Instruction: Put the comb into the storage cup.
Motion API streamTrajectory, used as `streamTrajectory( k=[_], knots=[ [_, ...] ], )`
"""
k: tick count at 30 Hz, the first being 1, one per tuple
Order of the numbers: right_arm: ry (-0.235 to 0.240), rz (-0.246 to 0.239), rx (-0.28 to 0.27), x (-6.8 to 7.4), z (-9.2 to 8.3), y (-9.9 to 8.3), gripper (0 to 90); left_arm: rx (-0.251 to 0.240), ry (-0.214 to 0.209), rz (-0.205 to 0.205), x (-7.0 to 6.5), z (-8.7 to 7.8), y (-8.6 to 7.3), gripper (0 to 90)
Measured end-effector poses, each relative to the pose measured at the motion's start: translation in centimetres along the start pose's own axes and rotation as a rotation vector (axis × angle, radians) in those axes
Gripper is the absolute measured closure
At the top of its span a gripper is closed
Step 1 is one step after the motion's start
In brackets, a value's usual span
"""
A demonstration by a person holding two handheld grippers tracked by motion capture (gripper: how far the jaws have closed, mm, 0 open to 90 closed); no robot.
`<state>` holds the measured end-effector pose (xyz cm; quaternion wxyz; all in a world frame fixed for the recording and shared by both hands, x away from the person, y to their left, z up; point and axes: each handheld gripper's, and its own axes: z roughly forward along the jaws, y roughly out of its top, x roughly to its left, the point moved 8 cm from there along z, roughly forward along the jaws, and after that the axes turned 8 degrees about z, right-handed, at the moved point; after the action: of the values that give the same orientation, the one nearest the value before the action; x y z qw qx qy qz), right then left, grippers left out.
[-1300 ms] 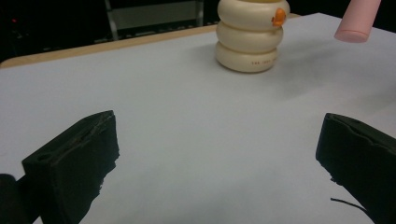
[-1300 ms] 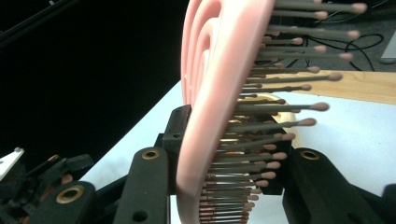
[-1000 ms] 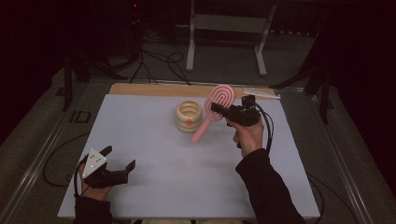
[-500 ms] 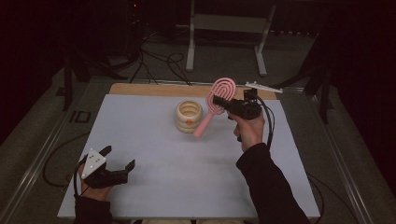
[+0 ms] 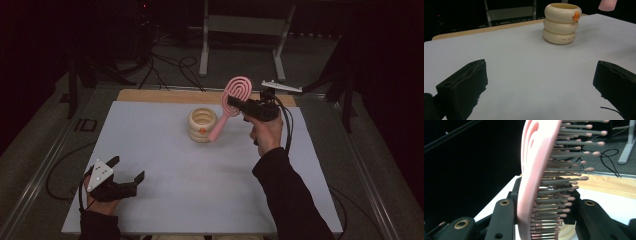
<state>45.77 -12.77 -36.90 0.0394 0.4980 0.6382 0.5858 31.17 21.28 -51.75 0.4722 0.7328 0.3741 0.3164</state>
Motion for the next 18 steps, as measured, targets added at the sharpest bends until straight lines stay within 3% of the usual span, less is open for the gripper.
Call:
streamTrajectory(
  k=[18],
  knots=[
    [-0.011, 0.025, -0.034, -0.9, 1.2, 1.9, 63.9, -0.004, 0.008, 0.001, 0.1, -0.1, 0.0, 0.2]
  ],
)
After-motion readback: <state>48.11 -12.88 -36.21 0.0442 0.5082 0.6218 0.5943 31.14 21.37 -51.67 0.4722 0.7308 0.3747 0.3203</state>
